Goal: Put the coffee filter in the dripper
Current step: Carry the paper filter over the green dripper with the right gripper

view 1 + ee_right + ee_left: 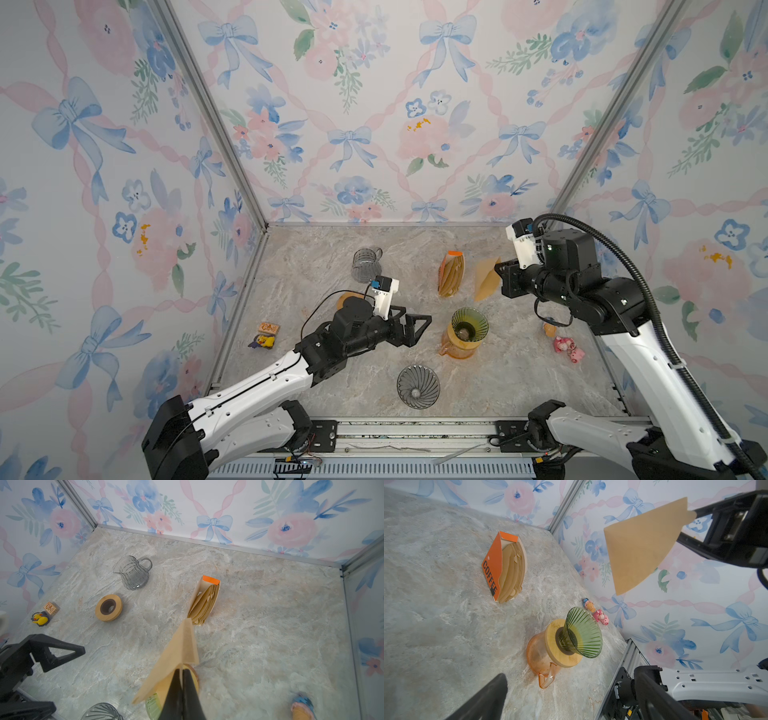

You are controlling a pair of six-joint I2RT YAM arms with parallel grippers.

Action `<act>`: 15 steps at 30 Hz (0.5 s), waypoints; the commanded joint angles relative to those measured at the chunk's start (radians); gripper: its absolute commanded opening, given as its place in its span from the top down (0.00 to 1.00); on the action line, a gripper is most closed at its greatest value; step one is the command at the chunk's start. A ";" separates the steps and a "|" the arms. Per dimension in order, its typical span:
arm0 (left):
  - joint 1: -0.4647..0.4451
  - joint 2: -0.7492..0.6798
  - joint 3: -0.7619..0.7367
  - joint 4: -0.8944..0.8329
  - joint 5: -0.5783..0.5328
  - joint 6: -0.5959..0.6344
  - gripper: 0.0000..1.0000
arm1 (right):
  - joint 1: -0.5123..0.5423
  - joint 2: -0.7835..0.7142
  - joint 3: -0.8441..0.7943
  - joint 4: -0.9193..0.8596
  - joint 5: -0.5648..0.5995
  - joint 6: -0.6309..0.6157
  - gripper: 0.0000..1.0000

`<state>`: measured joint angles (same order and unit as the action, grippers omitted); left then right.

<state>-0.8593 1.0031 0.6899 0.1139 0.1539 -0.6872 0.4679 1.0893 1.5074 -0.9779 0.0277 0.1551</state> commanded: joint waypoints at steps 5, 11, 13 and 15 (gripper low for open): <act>0.007 -0.005 0.014 0.003 0.029 0.023 0.02 | 0.009 -0.050 0.017 -0.245 -0.012 0.020 0.95; 0.007 -0.002 -0.003 0.032 0.042 0.026 0.02 | 0.008 -0.048 0.034 -0.357 -0.034 0.024 0.95; 0.006 0.006 -0.006 0.044 0.048 0.026 0.02 | 0.010 -0.042 0.029 -0.381 -0.047 0.020 0.95; 0.007 0.012 -0.009 0.051 0.056 0.026 0.02 | 0.009 -0.040 0.020 -0.385 -0.057 0.021 0.95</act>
<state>-0.8566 1.0069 0.6899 0.1238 0.1844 -0.6807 0.4675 1.0428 1.5116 -1.2919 -0.0036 0.1658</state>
